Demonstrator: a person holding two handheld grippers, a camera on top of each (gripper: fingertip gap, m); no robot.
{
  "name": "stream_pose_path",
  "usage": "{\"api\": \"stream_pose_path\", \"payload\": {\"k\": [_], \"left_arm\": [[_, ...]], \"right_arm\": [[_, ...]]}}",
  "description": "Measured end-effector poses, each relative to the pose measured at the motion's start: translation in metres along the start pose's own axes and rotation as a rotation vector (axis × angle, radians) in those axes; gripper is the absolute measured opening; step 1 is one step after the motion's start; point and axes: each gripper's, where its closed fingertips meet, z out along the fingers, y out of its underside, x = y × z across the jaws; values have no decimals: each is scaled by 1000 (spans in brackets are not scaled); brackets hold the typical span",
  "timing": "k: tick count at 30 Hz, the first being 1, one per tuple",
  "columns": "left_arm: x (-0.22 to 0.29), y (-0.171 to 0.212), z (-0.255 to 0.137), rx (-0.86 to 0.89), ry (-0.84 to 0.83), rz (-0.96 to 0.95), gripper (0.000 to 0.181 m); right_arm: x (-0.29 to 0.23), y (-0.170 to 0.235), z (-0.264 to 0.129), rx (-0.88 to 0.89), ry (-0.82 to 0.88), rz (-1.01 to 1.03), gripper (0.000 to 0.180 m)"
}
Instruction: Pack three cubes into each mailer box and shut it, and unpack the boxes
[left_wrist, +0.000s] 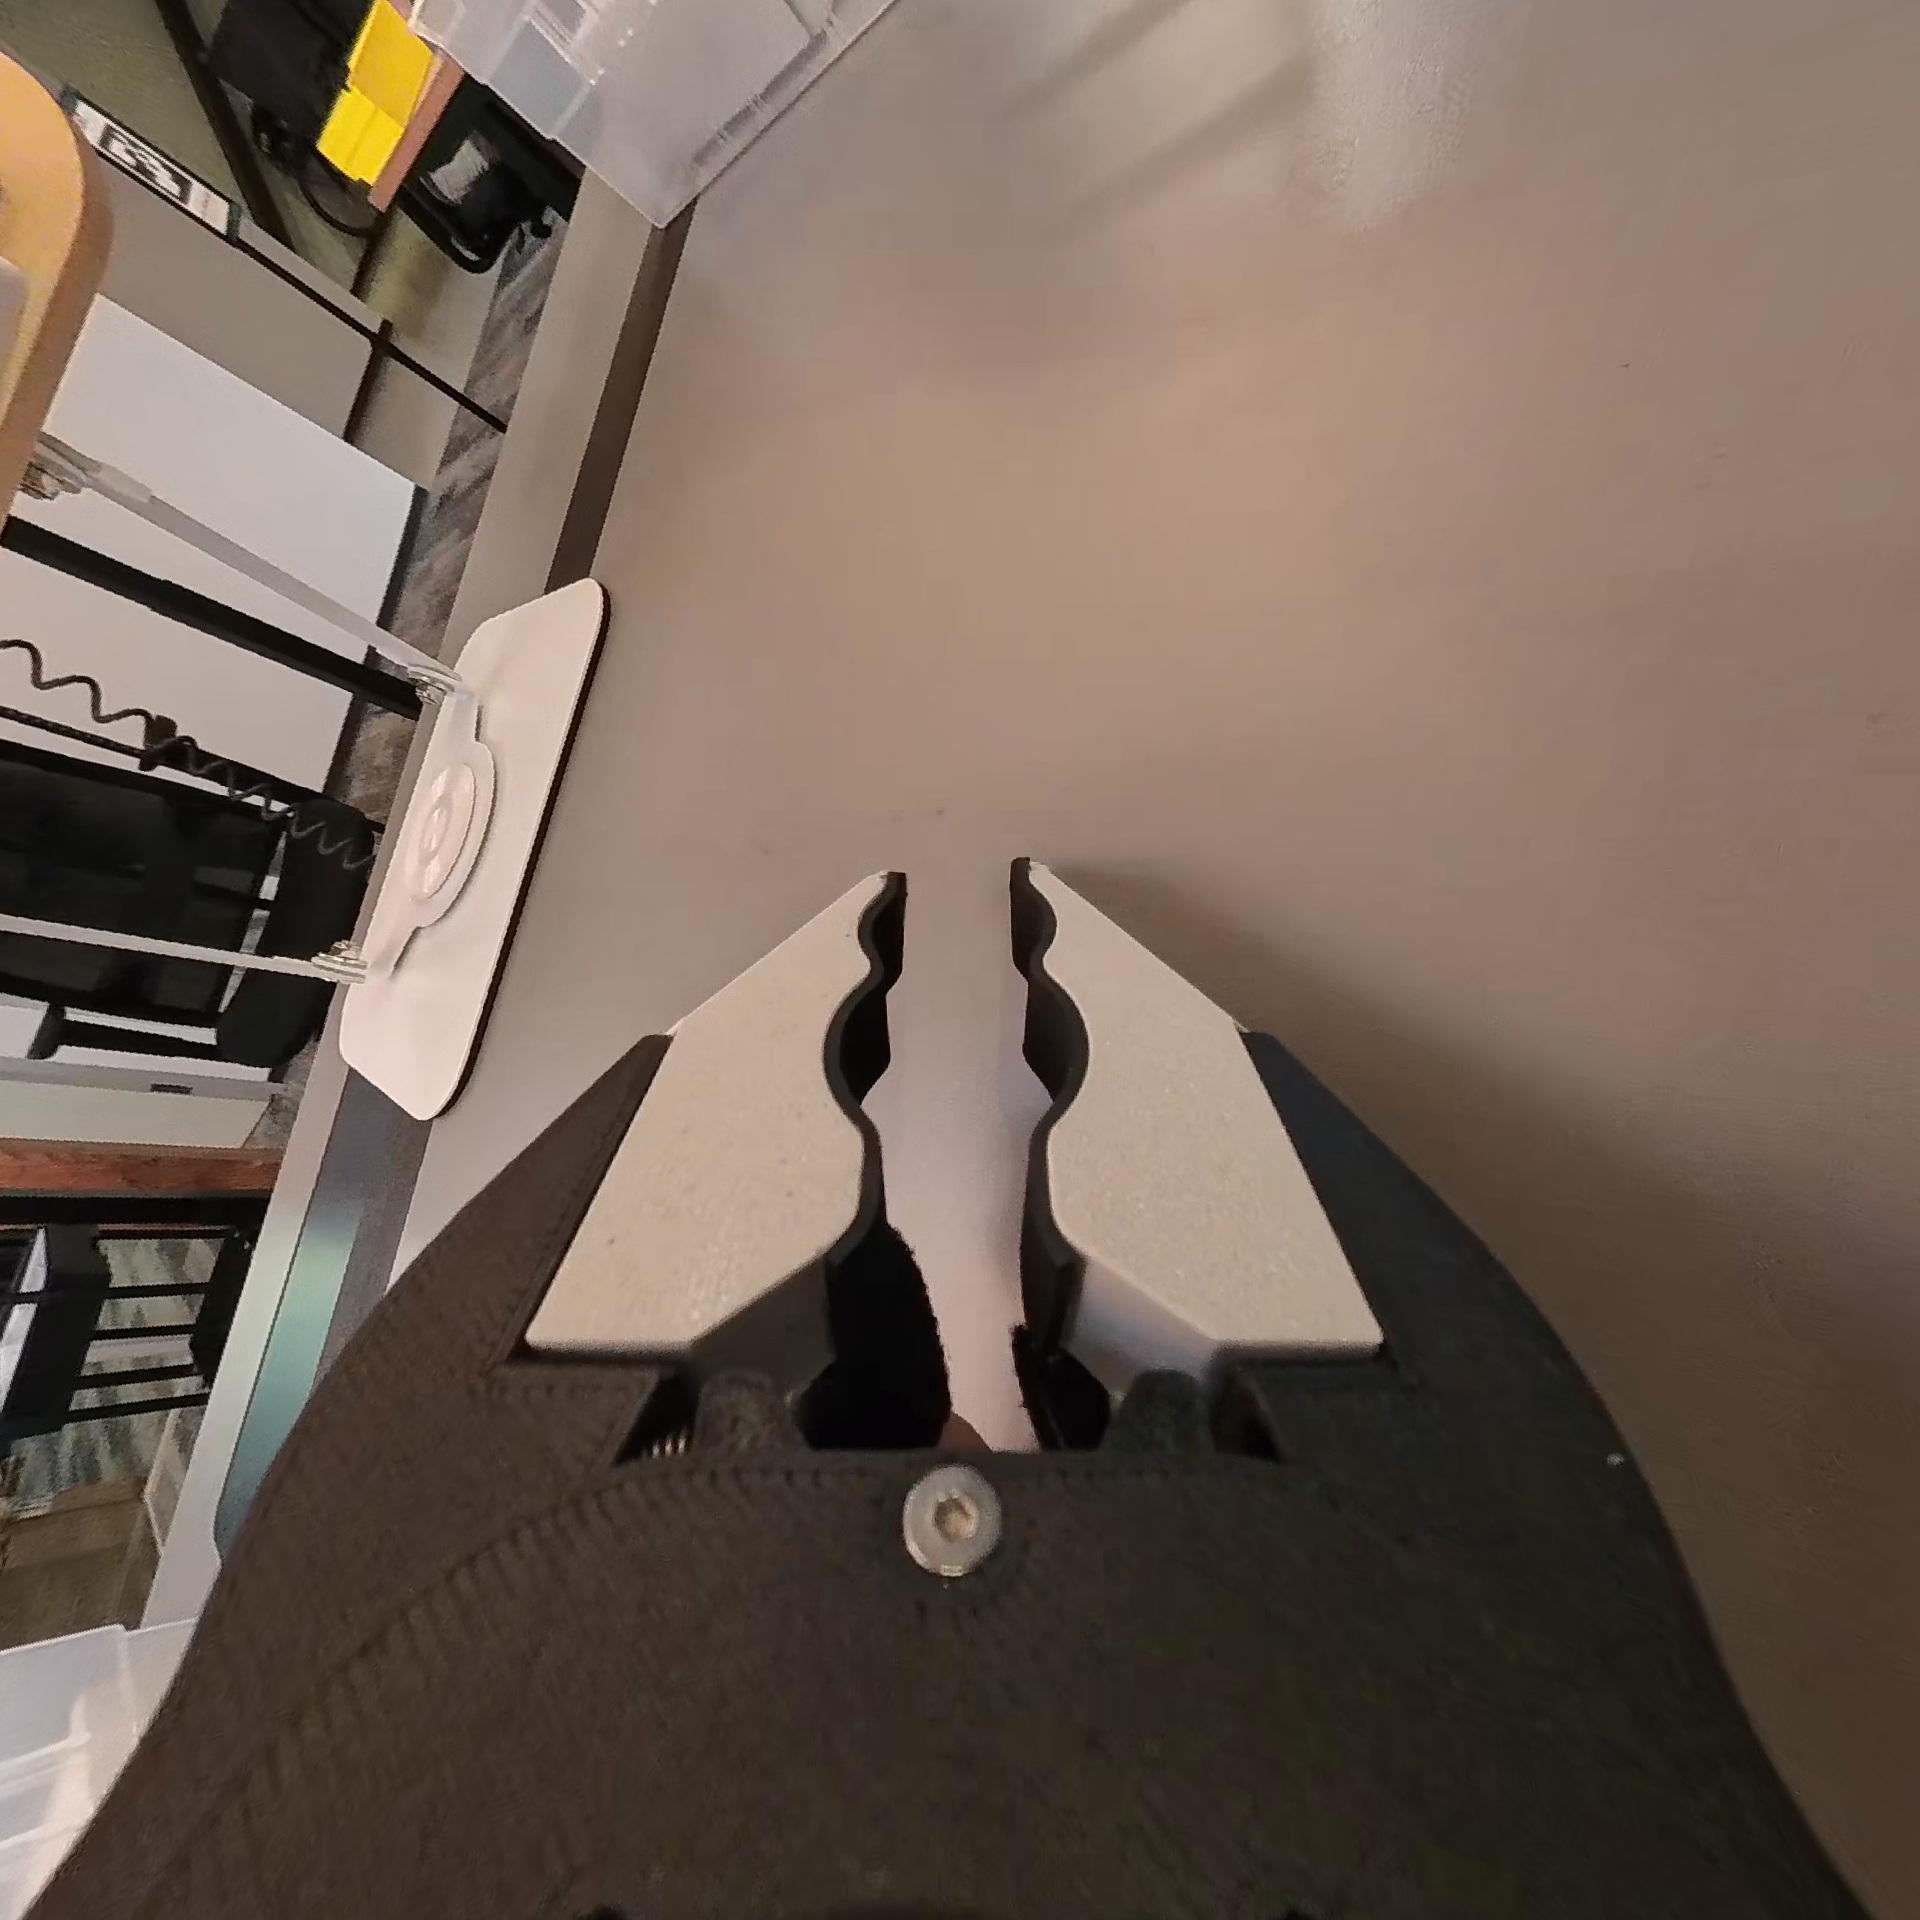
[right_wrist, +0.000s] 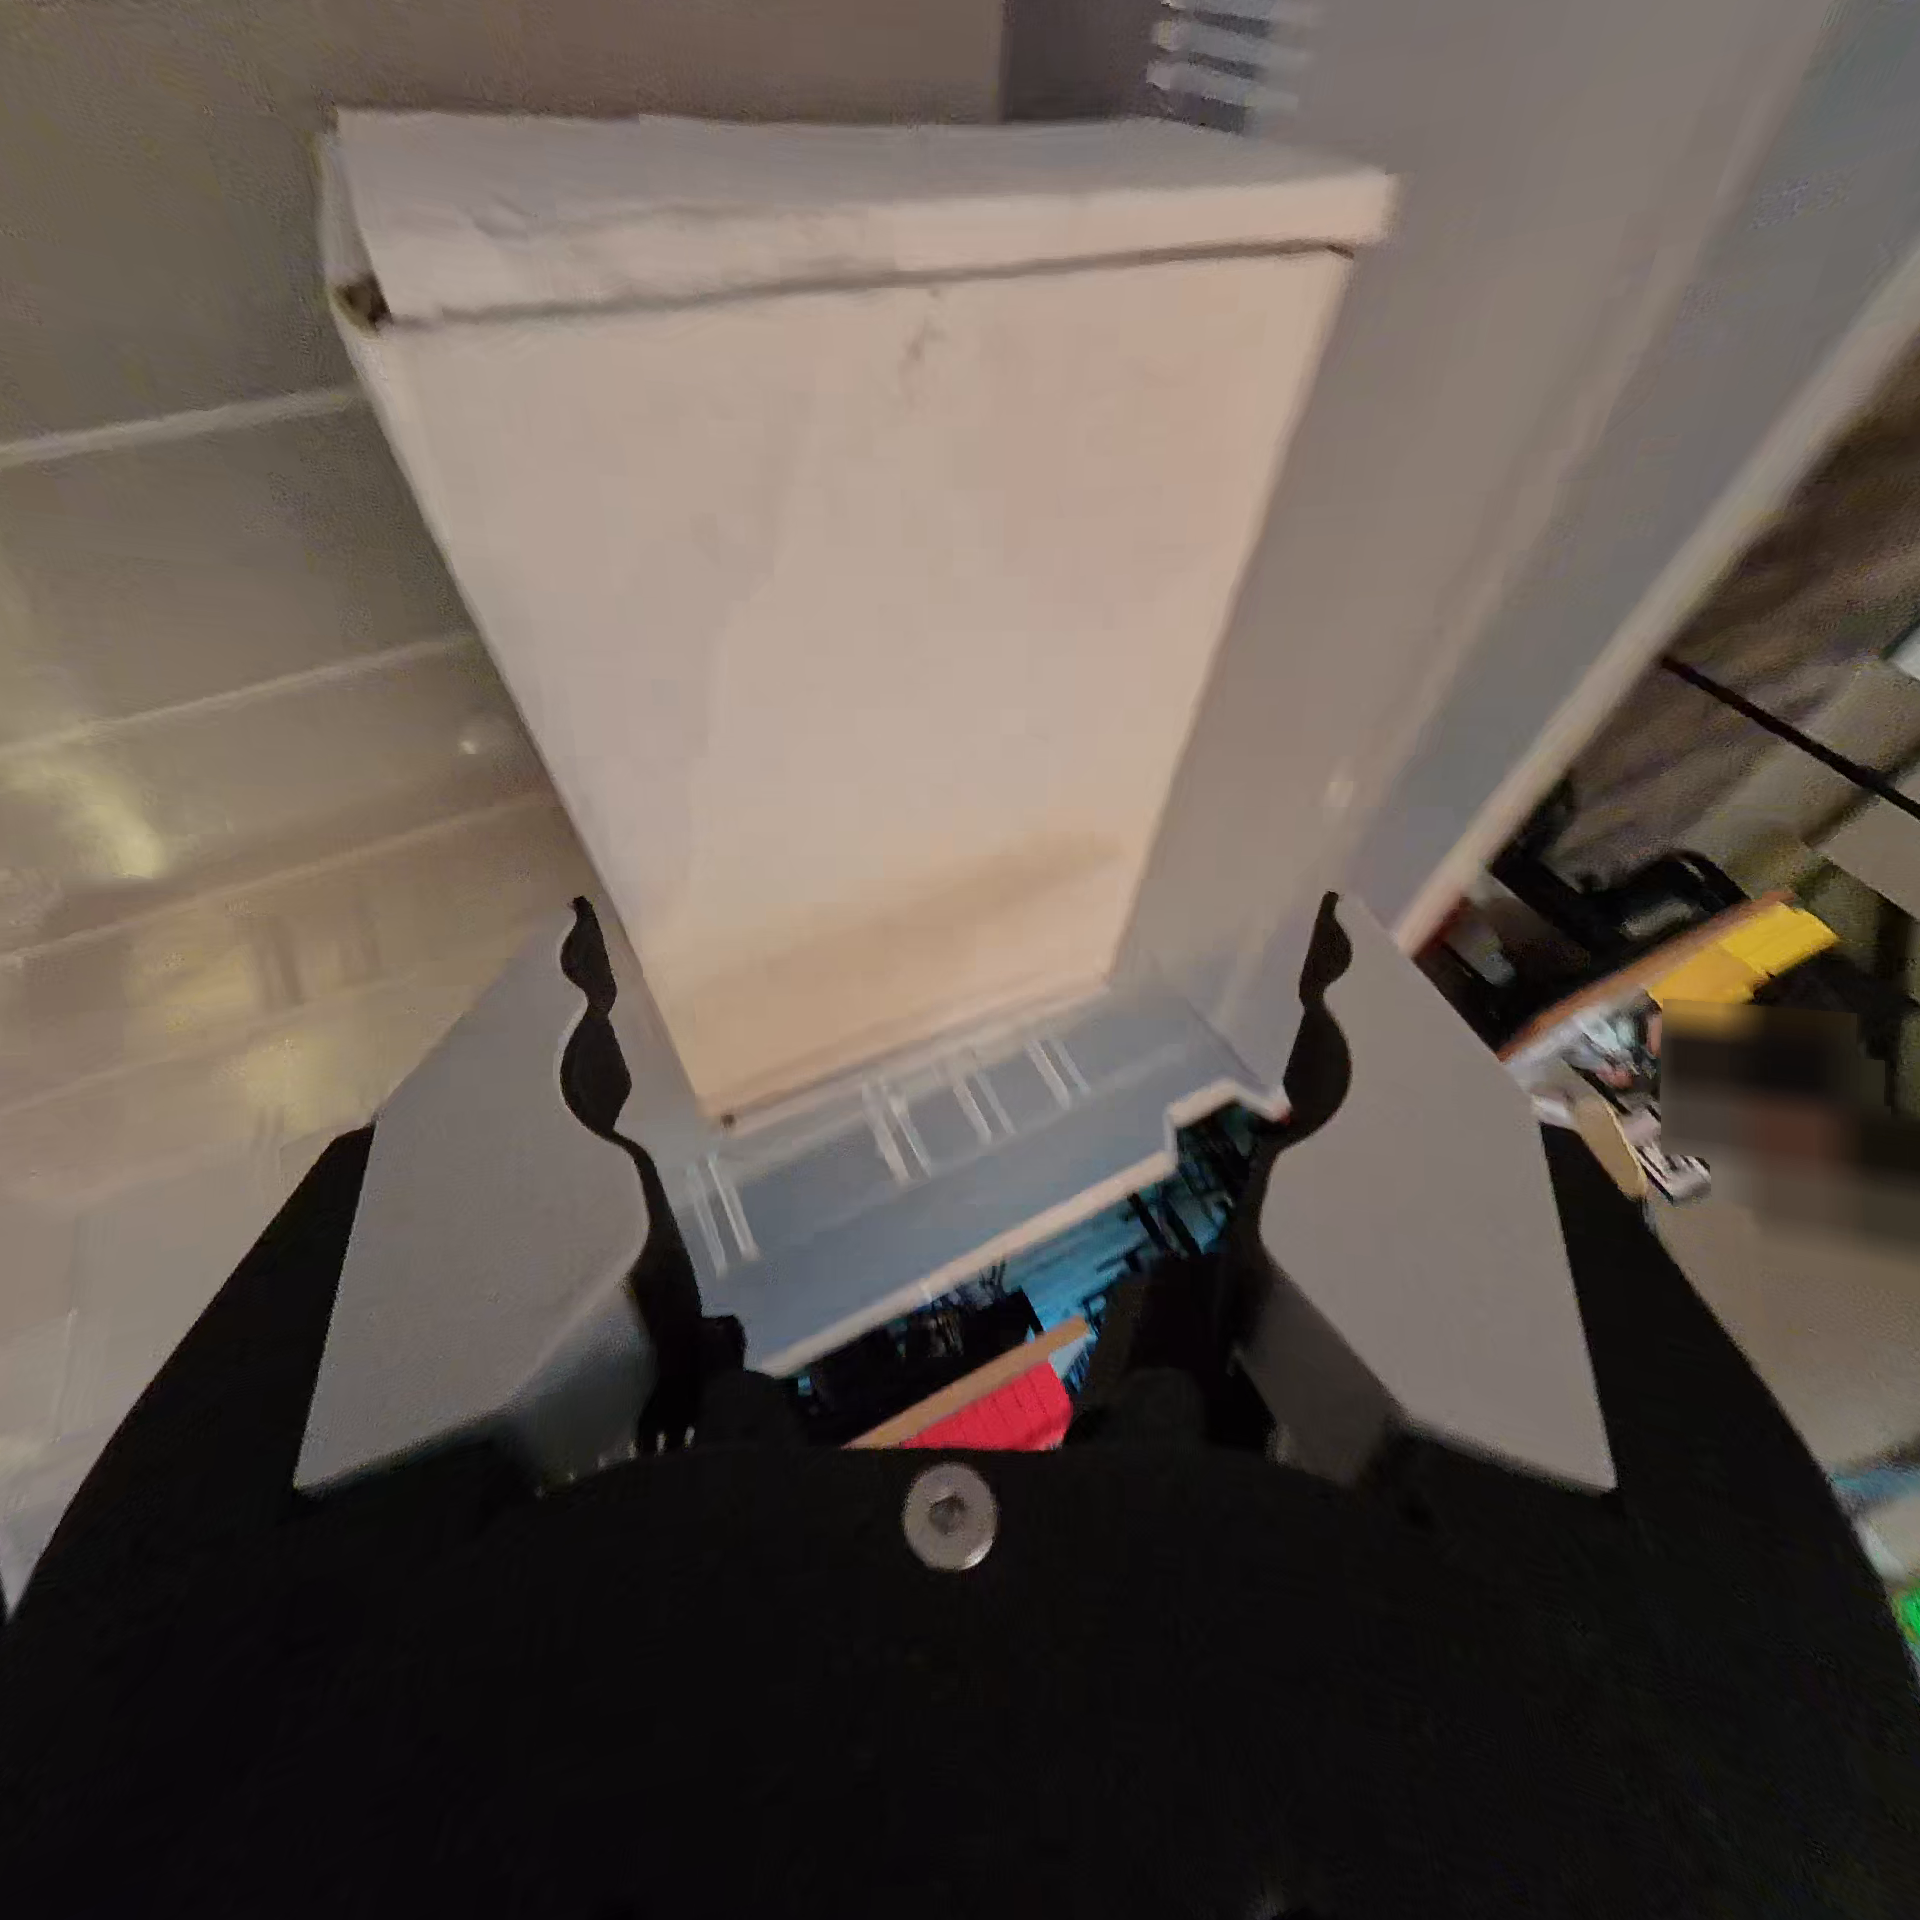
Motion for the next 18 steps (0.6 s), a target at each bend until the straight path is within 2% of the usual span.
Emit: {"api": "stream_pose_path", "payload": {"k": [2, 5, 8, 10, 12, 15, 18], "left_arm": [[-1, -1, 0, 6, -7, -1, 22], [-8, -5, -1, 30, -43, -25, 45], [-5, -10, -6, 46, -30, -30, 60], [-14, -19, -18, 41, -90, 68, 62], [-34, -35, -40, 63, -147, 86, 68], [-75, -56, -95, 97, -267, 133, 69], [-125, -30, -145, -10, -309, 158, 68]], "right_arm": [[15, 3, -33, 14, 96, 51, 130], [38, 11, -101, -35, 337, 135, 112], [24, -30, -171, 134, 450, 195, 107], [3, -70, -209, 253, 511, 173, 100], [-30, -115, -234, 373, 513, 150, 97], [-94, -185, -245, 522, 440, 64, 94], [-158, -253, -236, 704, 253, 37, 92]]}}
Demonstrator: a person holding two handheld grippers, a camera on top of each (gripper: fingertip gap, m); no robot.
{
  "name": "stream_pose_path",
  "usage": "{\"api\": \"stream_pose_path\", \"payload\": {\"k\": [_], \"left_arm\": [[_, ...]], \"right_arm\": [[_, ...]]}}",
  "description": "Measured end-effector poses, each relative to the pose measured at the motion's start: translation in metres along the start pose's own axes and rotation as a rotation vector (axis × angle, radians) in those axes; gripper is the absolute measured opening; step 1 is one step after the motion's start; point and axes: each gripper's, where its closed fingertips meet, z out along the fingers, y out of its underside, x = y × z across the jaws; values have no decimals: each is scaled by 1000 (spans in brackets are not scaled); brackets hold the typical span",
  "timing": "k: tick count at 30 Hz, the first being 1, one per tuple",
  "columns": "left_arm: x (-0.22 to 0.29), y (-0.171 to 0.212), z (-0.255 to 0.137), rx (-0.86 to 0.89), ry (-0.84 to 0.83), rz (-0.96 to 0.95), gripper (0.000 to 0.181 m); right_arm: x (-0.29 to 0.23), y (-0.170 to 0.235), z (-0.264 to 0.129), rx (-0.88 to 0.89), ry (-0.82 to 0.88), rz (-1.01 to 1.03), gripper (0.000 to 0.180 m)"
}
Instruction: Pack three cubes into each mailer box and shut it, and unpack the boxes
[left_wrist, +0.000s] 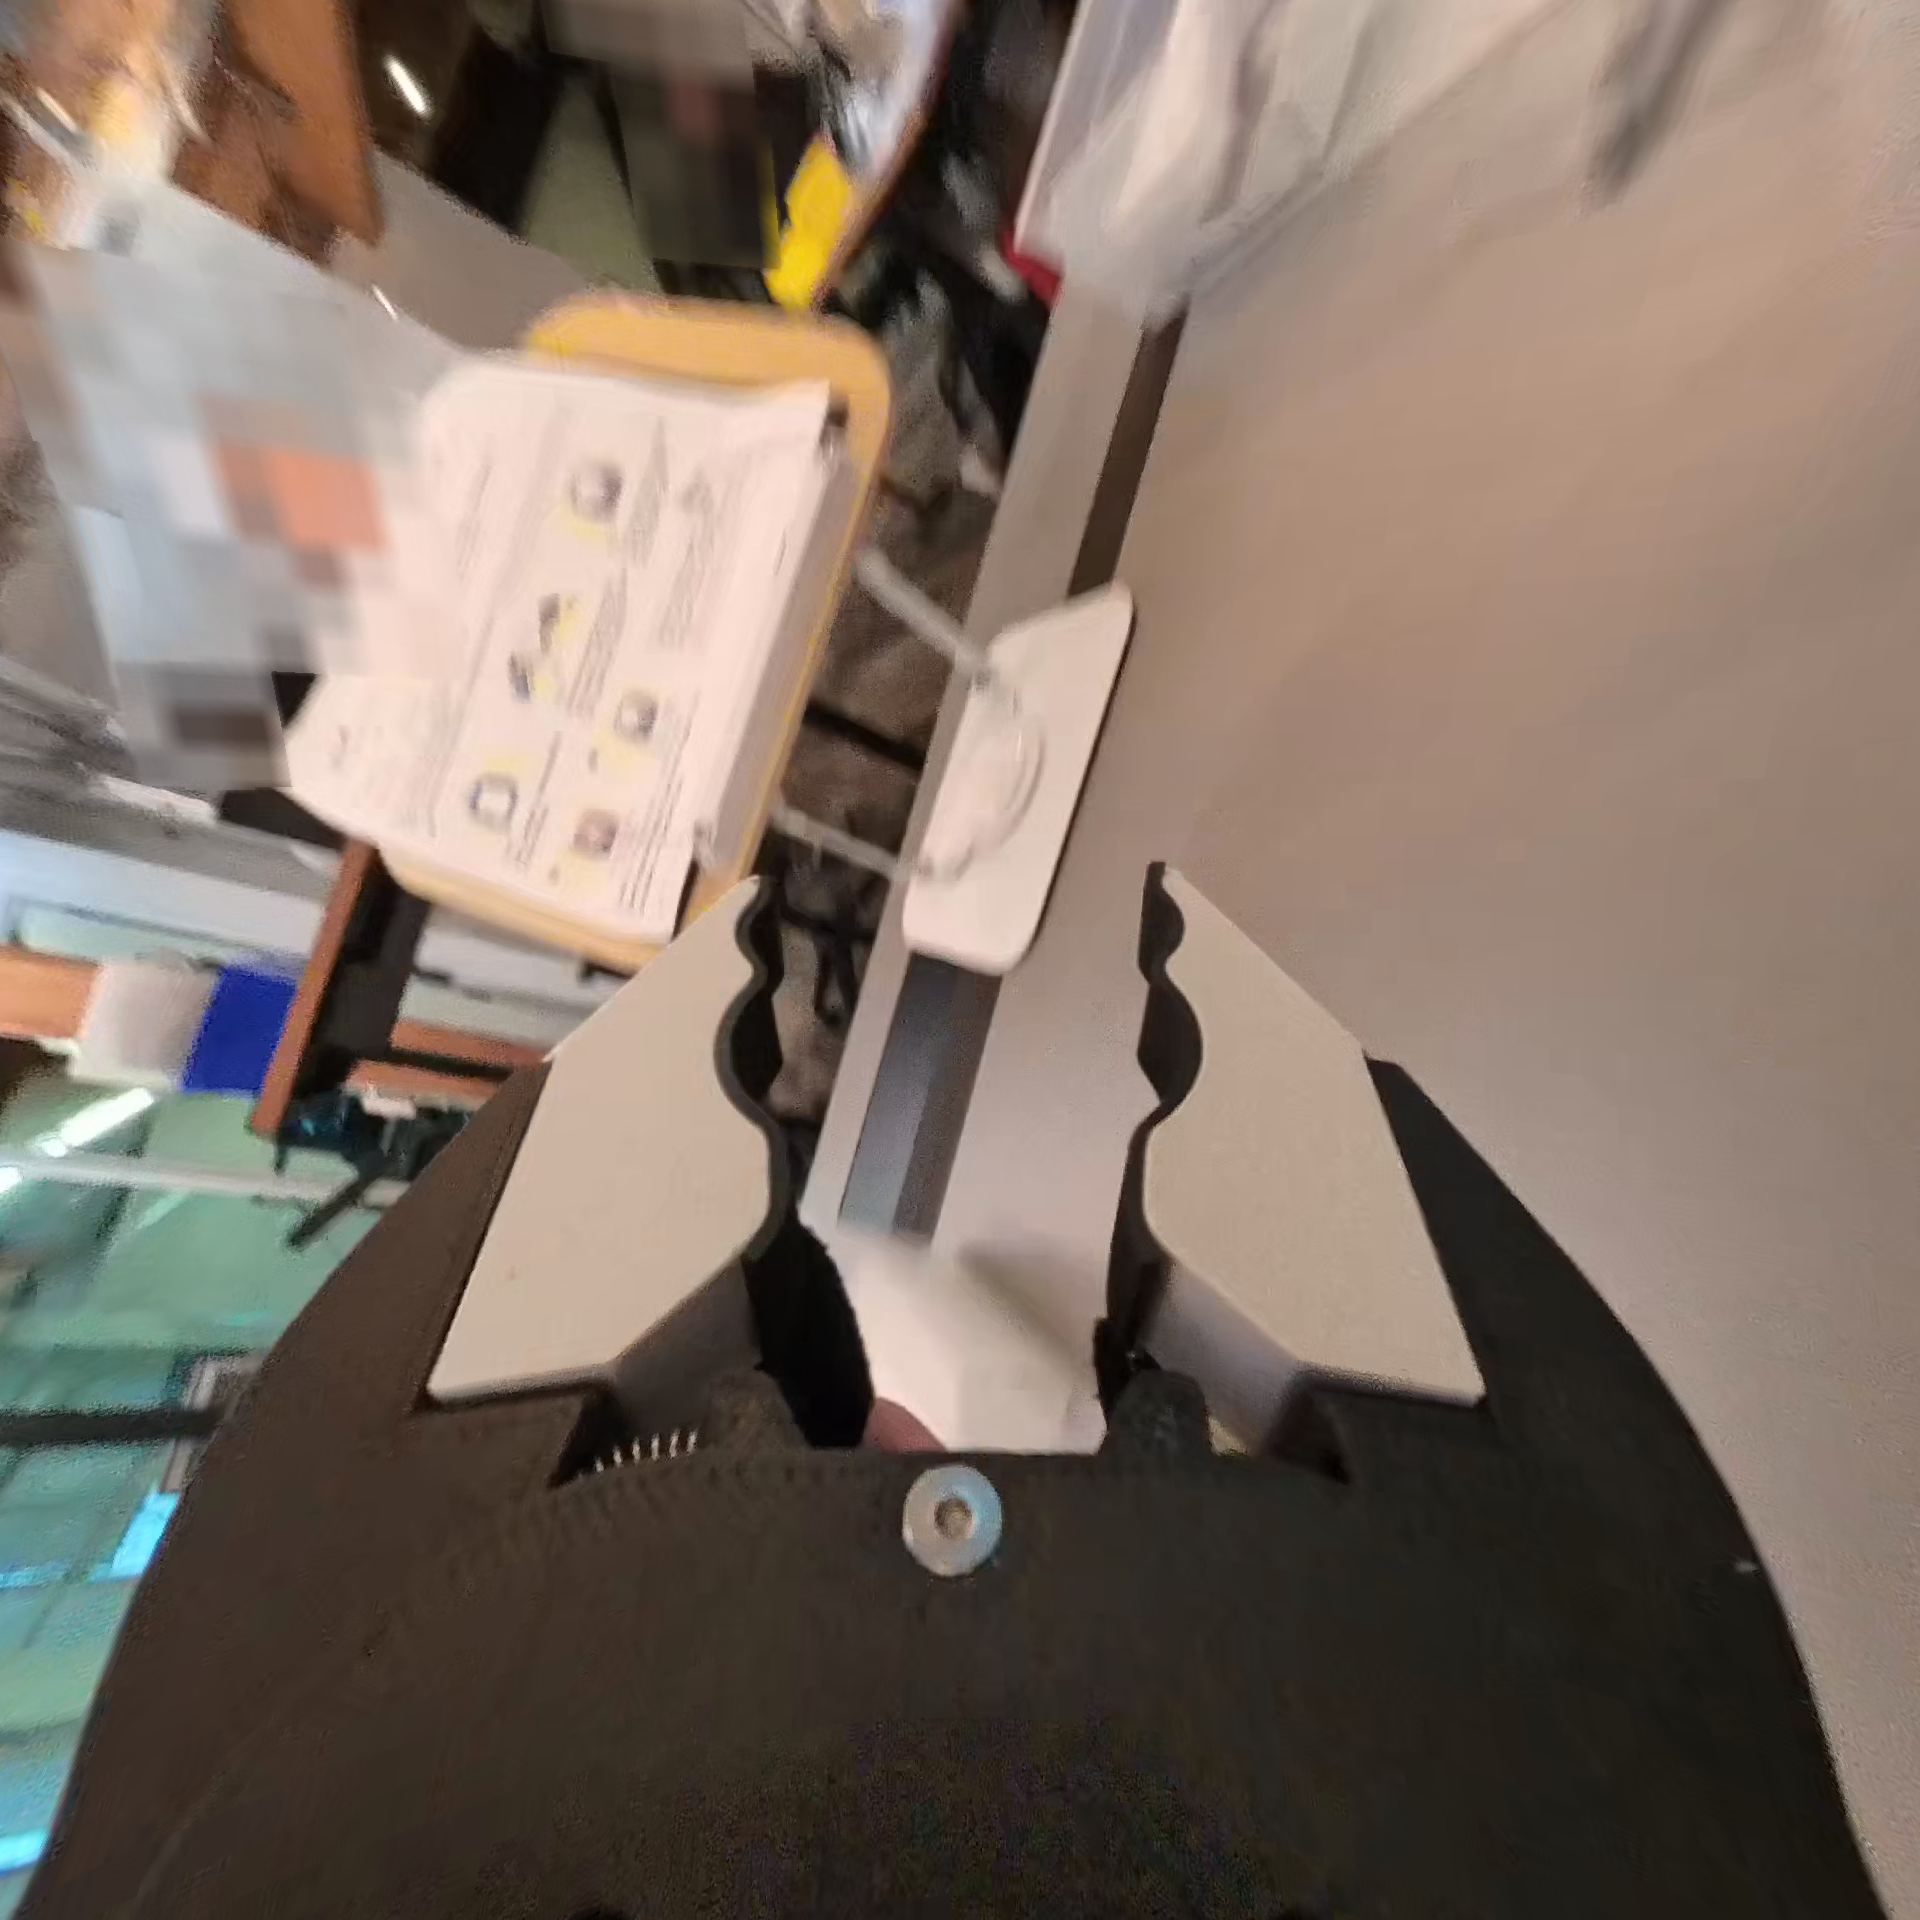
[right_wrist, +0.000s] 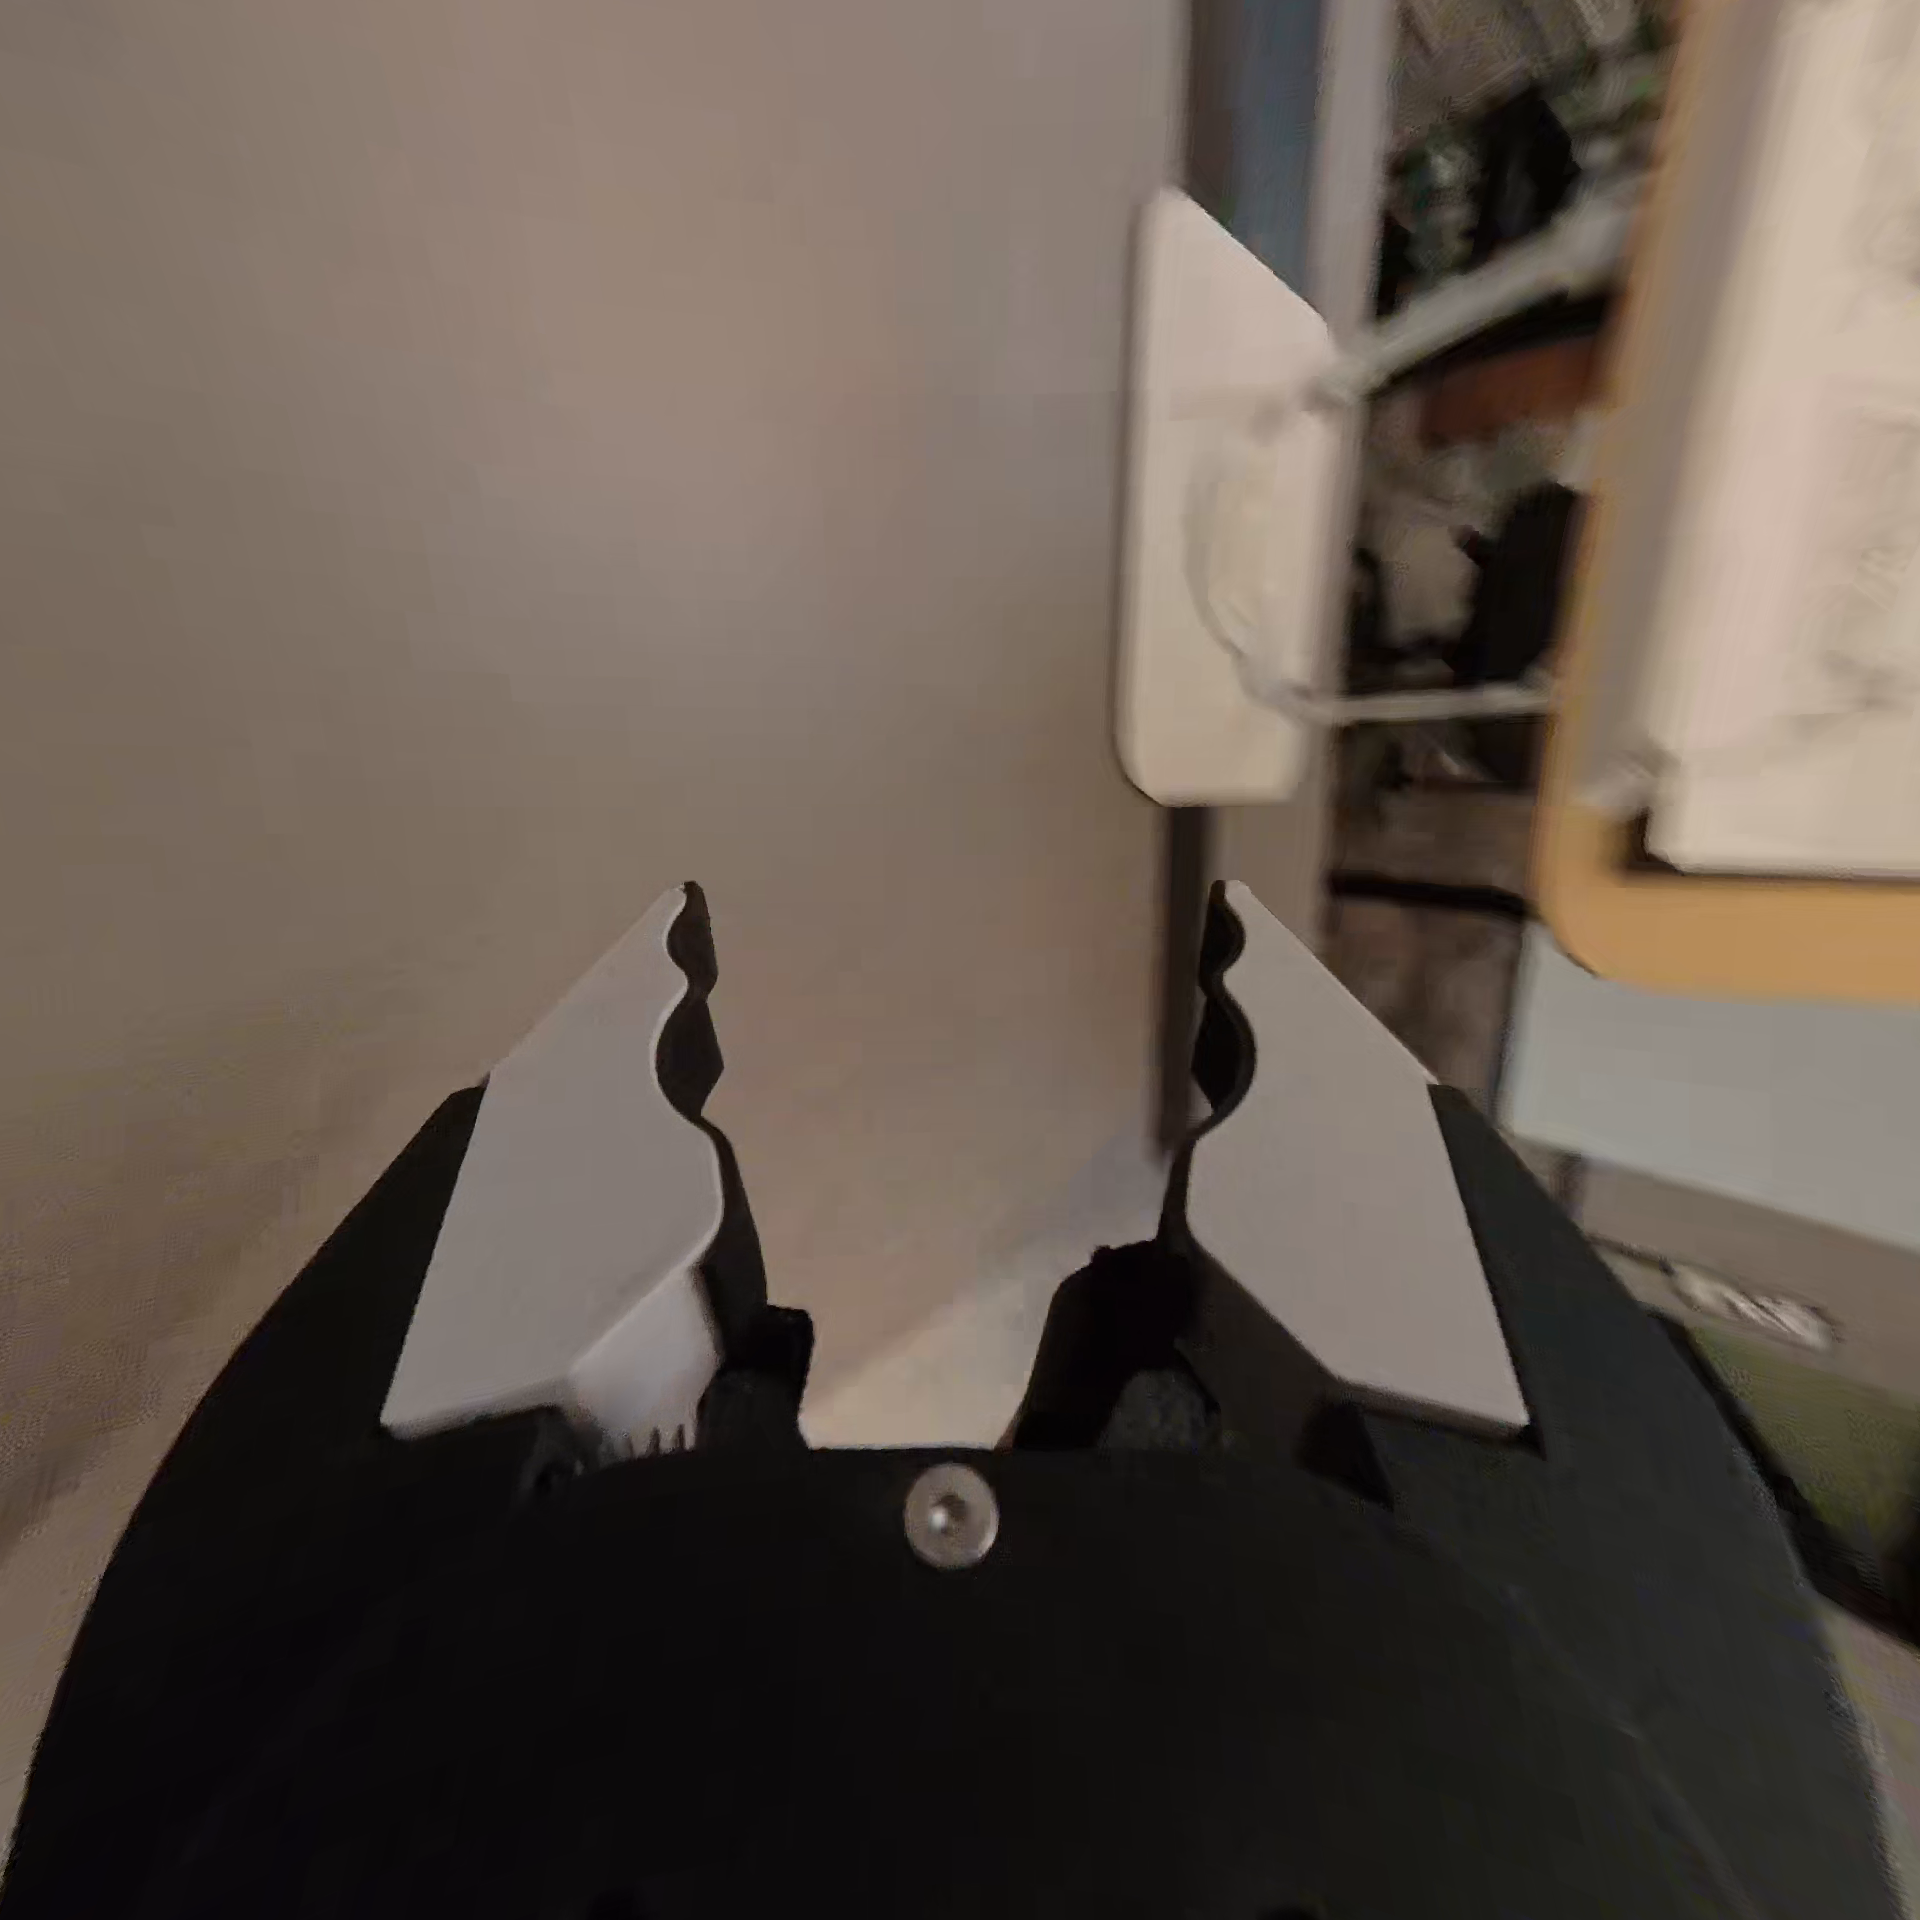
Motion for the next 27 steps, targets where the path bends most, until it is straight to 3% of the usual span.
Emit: {"api": "stream_pose_path", "payload": {"k": [4, 5, 6, 8, 11, 13, 17, 21, 27], "left_arm": [[-50, 108, -16, -310, 164, -7, 70], [-54, 135, -18, -388, 238, -27, 77], [-61, 157, -17, -451, 286, -34, 84], [-75, 196, -12, -540, 347, 39, 87], [-62, 243, 1, -635, 538, -72, 107], [-53, 273, 8, -697, 613, -46, 115], [-42, 309, 24, -757, 692, -49, 125], [-22, 336, 28, -832, 794, -23, 123], [-13, 341, 45, -816, 800, -66, 134]], "right_arm": [[-63, -27, 43, 109, -172, 91, 89], [-71, -27, 50, 107, -188, 101, 85], [-75, -29, 52, 111, -195, 104, 69], [-78, -30, 51, 129, -209, 112, 65], [-80, -33, 54, 176, -262, 183, 62], [-83, -35, 55, 208, -292, 209, 55], [-86, -35, 54, 250, -310, 232, 48], [-87, -35, 55, 286, -321, 240, 46], [-89, -35, 55, 316, -350, 267, 42]]}}
